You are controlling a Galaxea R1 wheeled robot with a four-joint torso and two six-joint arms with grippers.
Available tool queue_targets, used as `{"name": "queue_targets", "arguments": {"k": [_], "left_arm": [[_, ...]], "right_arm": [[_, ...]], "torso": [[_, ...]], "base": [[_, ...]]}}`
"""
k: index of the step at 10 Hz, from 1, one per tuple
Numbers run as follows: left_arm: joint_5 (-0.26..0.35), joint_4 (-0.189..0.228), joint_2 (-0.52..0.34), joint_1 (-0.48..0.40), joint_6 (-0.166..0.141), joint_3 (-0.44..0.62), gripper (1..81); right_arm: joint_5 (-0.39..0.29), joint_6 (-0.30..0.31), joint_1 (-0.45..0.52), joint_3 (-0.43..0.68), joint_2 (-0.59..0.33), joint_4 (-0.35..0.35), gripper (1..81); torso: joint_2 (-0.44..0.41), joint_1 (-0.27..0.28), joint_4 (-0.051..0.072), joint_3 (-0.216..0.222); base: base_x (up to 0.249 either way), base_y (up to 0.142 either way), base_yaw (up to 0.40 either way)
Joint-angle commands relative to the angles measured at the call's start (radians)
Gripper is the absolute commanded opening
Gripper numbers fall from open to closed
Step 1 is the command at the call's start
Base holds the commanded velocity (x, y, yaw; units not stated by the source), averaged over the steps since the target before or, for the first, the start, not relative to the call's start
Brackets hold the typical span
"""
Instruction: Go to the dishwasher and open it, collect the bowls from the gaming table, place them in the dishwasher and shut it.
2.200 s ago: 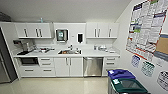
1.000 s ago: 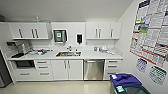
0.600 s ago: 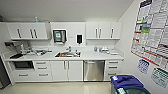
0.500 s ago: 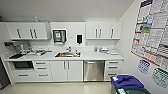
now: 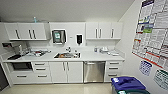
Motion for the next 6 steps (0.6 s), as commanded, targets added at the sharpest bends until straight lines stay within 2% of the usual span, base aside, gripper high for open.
{"name": "queue_targets", "arguments": {"k": [1, 6], "left_arm": [[0.037, 0.004, -0.014, -0.057, 0.005, 0.008, 81.1], [0.037, 0.006, -0.012, -0.053, 0.005, 0.008, 81.1]], "right_arm": [[-0.048, -0.002, 0.056, 0.009, -0.018, -0.001, 81.1], [-0.048, -0.002, 0.057, 0.009, -0.012, -0.005, 81.1]], "torso": [[0.0, 0.0, 0.0, 0.0], [0.0, -0.002, 0.0, 0.0]], "base": [[0.084, 0.0, 0.0], [0.084, 0.0, 0.0]]}}
